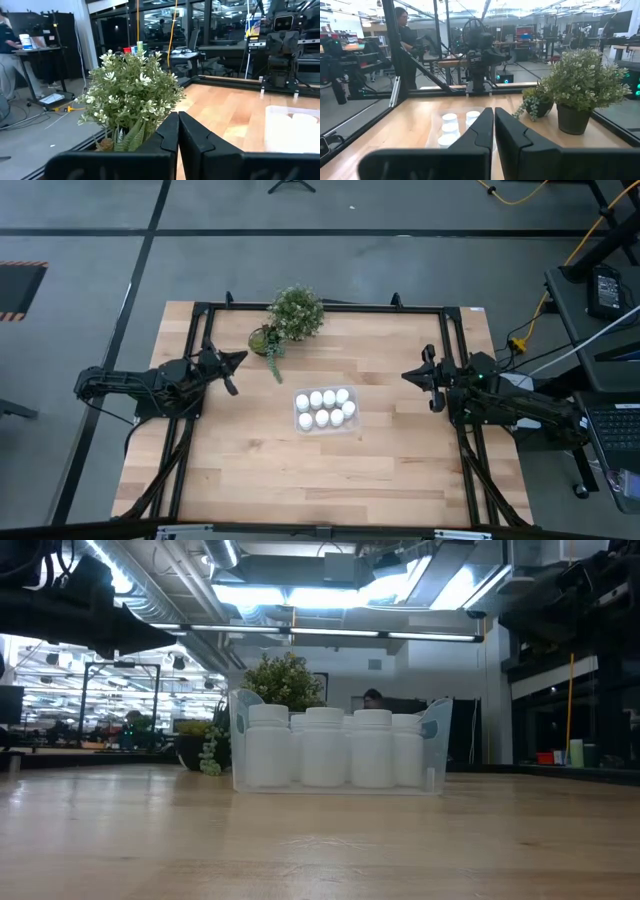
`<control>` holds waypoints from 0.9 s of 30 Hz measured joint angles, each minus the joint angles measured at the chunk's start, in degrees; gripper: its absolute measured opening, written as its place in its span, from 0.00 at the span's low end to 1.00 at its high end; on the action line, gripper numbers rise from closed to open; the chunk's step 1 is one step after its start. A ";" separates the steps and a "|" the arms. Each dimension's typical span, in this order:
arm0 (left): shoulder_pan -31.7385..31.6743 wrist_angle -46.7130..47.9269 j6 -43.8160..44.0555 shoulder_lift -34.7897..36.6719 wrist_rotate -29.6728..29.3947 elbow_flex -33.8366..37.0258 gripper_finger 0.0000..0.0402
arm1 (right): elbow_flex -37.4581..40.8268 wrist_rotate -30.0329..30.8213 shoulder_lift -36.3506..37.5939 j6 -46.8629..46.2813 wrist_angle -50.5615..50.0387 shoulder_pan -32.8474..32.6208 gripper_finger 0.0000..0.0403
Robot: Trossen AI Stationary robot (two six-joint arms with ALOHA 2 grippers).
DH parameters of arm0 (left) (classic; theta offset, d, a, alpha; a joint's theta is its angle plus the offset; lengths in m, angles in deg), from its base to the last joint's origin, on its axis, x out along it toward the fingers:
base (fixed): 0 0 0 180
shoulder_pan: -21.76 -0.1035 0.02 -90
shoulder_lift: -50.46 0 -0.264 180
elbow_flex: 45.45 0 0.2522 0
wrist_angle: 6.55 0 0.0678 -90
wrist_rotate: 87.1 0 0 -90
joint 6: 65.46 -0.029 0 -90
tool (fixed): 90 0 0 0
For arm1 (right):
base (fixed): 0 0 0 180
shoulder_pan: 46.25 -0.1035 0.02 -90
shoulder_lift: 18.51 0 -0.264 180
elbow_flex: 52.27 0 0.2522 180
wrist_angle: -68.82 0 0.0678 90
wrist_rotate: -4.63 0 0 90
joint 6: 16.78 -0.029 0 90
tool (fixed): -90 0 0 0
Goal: Pick and place pill bottles into a basket
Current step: Return to Home Position
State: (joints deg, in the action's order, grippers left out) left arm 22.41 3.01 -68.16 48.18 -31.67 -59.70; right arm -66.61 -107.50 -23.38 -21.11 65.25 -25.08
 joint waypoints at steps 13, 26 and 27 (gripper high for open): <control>0.00 0.00 -0.04 0.00 0.04 0.00 0.02 | -0.02 0.47 0.28 0.22 -0.32 -8.17 0.05; 0.00 -0.03 -0.04 -0.02 0.07 0.00 0.01 | 0.04 16.46 4.84 9.11 -2.61 -26.28 0.05; 0.00 -0.09 -0.04 0.00 0.04 0.00 0.01 | 0.15 16.54 4.80 9.28 -3.01 -26.75 0.05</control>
State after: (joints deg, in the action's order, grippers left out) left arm 22.41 2.92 -68.20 48.17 -31.62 -59.70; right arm -66.46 -90.96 -18.57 -11.83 62.23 -51.83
